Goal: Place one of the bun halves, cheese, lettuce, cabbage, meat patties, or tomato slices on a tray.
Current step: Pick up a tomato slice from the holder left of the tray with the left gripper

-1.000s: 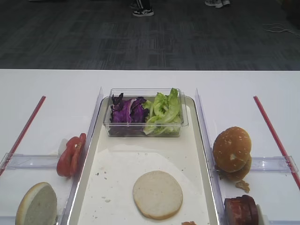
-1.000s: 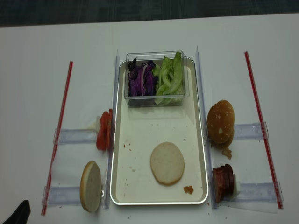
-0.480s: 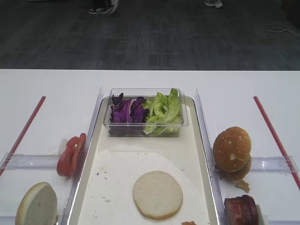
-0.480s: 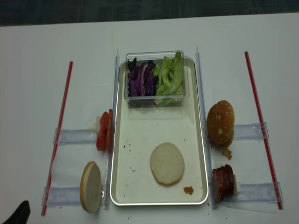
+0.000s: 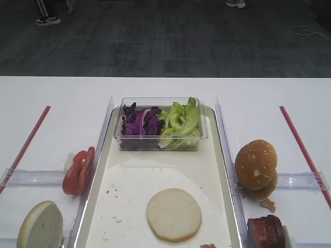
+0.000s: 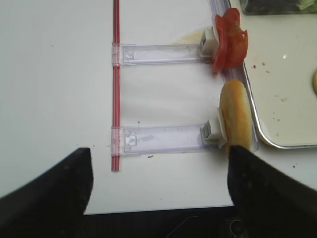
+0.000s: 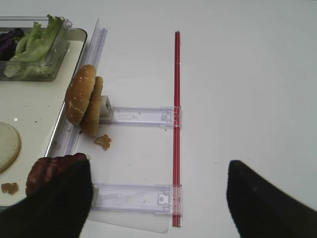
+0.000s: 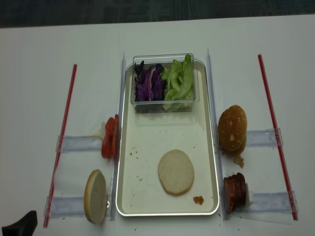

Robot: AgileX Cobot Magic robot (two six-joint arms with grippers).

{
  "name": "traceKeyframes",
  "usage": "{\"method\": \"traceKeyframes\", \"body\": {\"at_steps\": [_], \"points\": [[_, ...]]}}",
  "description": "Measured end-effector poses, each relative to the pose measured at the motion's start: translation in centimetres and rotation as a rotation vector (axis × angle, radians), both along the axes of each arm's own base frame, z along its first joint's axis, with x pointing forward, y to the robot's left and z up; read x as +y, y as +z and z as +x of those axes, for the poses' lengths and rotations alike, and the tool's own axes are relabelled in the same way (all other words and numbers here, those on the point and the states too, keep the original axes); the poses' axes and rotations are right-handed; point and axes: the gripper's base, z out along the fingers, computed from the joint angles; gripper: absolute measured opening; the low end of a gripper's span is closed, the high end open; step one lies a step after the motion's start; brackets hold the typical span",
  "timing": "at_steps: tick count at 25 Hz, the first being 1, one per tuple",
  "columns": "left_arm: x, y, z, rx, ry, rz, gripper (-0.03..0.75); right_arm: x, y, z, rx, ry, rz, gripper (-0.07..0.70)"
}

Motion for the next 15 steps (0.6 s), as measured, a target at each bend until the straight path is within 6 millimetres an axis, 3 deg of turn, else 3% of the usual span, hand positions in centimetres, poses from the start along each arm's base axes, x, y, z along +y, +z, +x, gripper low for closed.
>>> {"method": "traceKeyframes", "body": {"at_steps": [7,15], "points": [[0.0,1.6,0.7,0.079,0.02,-0.006,0.492,0.0,0.0,0.0,0.0,0.0,0.0,0.568],[0.0,4.3,3.2,0.138,0.02,-0.003,0.479,0.0,0.0,0.0,0.0,0.0,0.0,0.568]]}}
